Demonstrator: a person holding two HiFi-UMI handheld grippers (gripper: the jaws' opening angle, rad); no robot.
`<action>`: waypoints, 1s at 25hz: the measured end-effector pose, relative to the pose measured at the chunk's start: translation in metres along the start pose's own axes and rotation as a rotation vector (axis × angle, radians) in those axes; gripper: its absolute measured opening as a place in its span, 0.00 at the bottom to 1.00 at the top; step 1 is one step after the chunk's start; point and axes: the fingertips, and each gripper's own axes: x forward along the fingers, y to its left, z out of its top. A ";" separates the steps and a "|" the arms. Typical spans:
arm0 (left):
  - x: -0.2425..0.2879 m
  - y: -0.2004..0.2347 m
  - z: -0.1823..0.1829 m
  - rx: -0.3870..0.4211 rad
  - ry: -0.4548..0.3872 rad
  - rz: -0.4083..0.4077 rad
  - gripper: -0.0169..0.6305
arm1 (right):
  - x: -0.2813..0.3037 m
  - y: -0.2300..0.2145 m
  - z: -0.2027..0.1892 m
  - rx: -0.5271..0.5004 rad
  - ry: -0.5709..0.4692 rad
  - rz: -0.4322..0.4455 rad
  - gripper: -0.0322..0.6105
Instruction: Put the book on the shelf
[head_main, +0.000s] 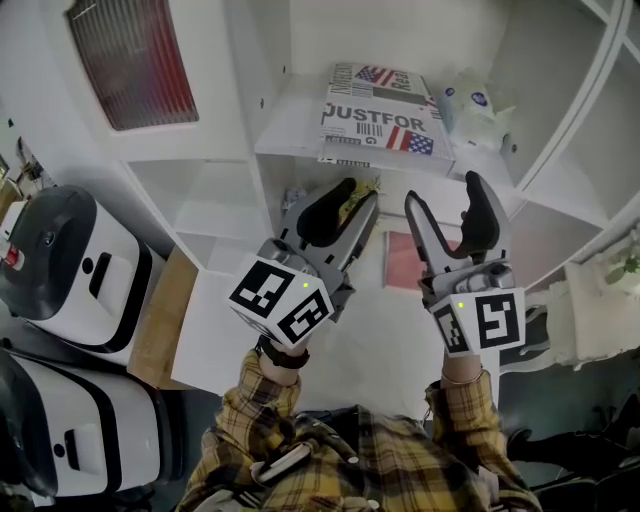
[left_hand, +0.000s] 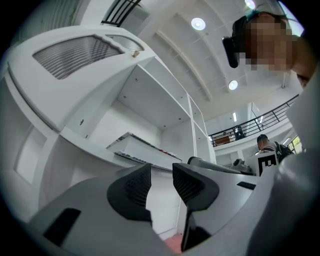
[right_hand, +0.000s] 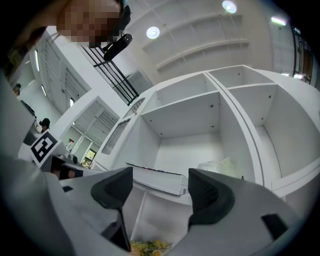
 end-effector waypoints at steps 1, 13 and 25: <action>-0.002 -0.005 0.001 0.008 0.000 -0.004 0.25 | -0.005 0.002 0.001 0.007 0.001 0.005 0.58; -0.030 -0.068 -0.008 0.084 0.043 -0.051 0.25 | -0.064 0.021 -0.002 0.101 0.041 0.046 0.56; -0.050 -0.101 -0.050 0.104 0.128 -0.067 0.20 | -0.117 0.041 -0.026 0.169 0.125 0.058 0.36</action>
